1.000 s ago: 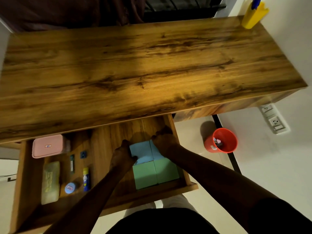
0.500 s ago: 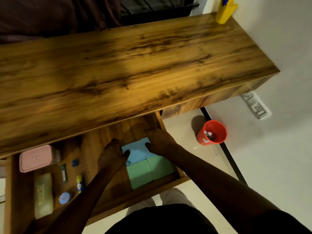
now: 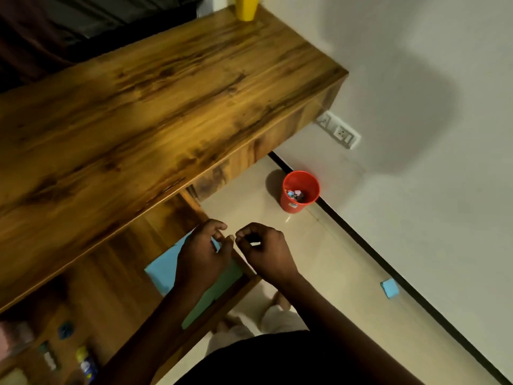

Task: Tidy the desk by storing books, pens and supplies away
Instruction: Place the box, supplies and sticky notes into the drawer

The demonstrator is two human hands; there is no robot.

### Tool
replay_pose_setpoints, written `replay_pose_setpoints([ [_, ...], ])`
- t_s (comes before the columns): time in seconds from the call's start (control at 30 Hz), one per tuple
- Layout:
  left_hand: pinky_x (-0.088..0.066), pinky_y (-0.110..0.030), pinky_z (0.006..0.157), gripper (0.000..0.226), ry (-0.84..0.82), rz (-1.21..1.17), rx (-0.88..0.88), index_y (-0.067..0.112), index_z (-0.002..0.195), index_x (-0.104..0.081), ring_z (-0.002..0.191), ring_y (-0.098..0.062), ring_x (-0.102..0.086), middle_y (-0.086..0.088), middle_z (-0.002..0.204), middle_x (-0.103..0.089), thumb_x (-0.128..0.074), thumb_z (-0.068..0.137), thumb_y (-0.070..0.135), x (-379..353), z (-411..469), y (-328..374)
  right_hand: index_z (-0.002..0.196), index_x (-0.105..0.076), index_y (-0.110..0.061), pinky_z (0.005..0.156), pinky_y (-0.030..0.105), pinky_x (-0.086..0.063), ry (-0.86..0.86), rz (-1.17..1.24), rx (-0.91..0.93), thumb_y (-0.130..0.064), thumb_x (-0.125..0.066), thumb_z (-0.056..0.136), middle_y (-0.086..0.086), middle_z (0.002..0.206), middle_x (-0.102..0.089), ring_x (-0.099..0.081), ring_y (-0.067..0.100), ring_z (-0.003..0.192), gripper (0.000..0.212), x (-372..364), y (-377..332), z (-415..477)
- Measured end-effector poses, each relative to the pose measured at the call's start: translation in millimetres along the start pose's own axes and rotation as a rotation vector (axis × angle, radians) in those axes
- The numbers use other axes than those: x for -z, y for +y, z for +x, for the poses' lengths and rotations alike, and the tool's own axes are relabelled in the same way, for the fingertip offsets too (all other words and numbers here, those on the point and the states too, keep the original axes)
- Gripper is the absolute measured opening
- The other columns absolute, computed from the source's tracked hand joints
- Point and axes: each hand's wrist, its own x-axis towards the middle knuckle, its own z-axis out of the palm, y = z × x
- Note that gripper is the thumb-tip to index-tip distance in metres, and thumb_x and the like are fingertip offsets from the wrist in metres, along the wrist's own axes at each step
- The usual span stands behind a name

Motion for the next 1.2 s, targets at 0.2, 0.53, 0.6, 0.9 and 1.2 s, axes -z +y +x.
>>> replay_pose_setpoints([
  [0.2, -0.06, -0.038, 0.074, 0.024, -0.211, -0.006, -0.151, 0.033, 0.111, -0.063, 0.085, -0.006, -0.065, 0.014, 0.103, -0.065, -0.072, 0.089, 0.036, -63, 28, 80, 0.101, -0.076, -0.024, 0.077, 0.01, -0.052, 0.221, 0.077, -0.168, -0.028, -0.068, 0.095, -0.016, 0.096, -0.075, -0.069, -0.003, 0.09, 0.011, 84, 59, -23],
  [0.53, -0.06, -0.039, 0.077, 0.024, -0.512, 0.077, -0.374, 0.035, 0.11, -0.063, 0.086, -0.005, -0.066, 0.019, 0.107, -0.066, -0.071, 0.088, 0.04, -210, 40, 212, 0.094, -0.073, -0.026, 0.076, 0.012, -0.05, 0.532, 0.22, -0.39, -0.031, -0.068, 0.093, -0.016, 0.092, -0.074, -0.068, -0.002, 0.087, 0.007, 232, 167, -79],
  [0.6, -0.06, -0.039, 0.079, 0.025, -0.583, 0.092, -0.427, 0.035, 0.112, -0.063, 0.088, -0.004, -0.065, 0.019, 0.11, -0.065, -0.072, 0.088, 0.04, -240, 38, 237, 0.095, -0.073, -0.027, 0.077, 0.014, -0.052, 0.594, 0.229, -0.426, -0.032, -0.068, 0.092, -0.016, 0.093, -0.074, -0.068, -0.001, 0.088, 0.008, 257, 187, -95],
  [0.9, -0.059, -0.033, 0.078, 0.032, -0.922, 0.172, -0.774, 0.035, 0.118, -0.062, 0.097, -0.005, -0.064, 0.015, 0.122, -0.061, -0.07, 0.089, 0.044, -389, 0, 358, 0.097, -0.073, -0.025, 0.075, 0.012, -0.049, 0.997, 0.386, -0.655, -0.032, -0.07, 0.092, -0.016, 0.097, -0.074, -0.068, -0.005, 0.091, 0.009, 339, 265, -193],
  [1.2, -0.055, -0.03, 0.083, 0.033, -1.315, 0.305, -1.026, 0.031, 0.119, -0.062, 0.096, -0.008, -0.064, 0.01, 0.12, -0.062, -0.071, 0.088, 0.037, -552, -47, 424, 0.1, -0.074, -0.026, 0.072, 0.013, -0.048, 1.375, 0.599, -0.94, -0.032, -0.07, 0.091, -0.015, 0.099, -0.074, -0.068, -0.004, 0.088, 0.011, 370, 337, -249],
])
